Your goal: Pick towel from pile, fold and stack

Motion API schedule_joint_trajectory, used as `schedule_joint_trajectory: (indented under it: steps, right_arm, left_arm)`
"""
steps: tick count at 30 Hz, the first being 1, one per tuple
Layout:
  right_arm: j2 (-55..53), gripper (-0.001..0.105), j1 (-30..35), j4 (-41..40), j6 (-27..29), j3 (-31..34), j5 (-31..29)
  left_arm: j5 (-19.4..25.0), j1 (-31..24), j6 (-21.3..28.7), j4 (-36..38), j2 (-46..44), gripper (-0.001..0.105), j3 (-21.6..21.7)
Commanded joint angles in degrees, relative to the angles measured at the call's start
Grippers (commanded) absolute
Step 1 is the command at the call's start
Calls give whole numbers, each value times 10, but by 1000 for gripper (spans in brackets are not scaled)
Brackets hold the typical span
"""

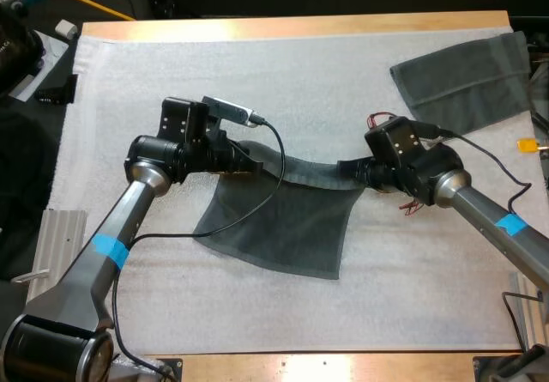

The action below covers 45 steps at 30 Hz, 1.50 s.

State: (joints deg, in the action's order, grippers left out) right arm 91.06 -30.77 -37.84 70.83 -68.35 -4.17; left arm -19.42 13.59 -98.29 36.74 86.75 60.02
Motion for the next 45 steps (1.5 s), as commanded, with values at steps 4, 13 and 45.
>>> schedule_joint_trajectory:
  steps: [4, 13, 45]
  right_arm:
    - [1, 1, 3, 33, -6, -3, -1]
    - [3, 66, 8, 96, -31, -4, -1]
    - [-216, 10, -125, -122, 90, -1, -11]
  left_arm:
    - [11, -3, -1, -23, 3, 8, 1]
    - [9, -4, -11, -46, 6, 70, 15]
    - [10, -1, 23, 268, -257, 56, 52]
